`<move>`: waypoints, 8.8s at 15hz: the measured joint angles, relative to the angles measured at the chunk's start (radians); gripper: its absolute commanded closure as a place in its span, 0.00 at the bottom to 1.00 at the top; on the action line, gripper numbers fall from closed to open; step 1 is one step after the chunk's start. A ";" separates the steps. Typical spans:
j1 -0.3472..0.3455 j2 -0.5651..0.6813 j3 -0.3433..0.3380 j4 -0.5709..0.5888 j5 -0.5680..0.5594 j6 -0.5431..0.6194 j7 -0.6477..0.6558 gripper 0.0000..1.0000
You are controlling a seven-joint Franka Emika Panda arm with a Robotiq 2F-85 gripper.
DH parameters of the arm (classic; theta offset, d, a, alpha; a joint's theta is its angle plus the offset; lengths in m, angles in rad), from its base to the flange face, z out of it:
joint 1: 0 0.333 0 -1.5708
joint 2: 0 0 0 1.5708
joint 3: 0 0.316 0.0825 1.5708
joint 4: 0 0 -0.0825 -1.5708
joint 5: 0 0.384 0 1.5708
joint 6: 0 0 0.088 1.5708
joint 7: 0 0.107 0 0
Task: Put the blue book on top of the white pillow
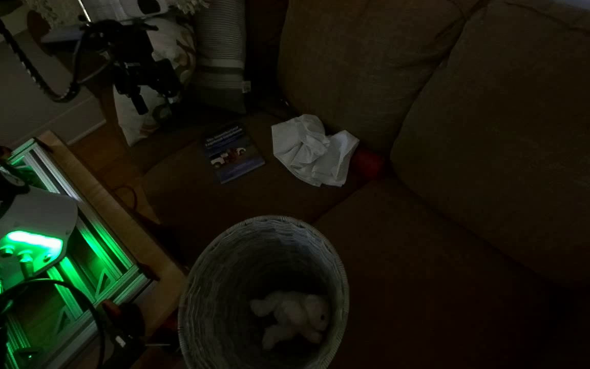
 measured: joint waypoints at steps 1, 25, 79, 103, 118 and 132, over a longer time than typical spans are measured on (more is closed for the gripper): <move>0.016 0.066 0.006 0.007 -0.027 0.067 -0.001 0.00; 0.210 0.980 -0.019 0.675 -0.233 0.079 -0.226 0.00; 0.661 1.447 -0.316 1.046 -1.206 -0.281 1.128 0.42; 0.380 1.058 0.279 0.746 -1.216 -1.131 1.126 0.97; 0.299 0.664 0.188 0.302 -1.483 -1.184 1.209 0.97; 0.144 0.434 0.114 0.164 -1.802 -1.111 1.322 0.97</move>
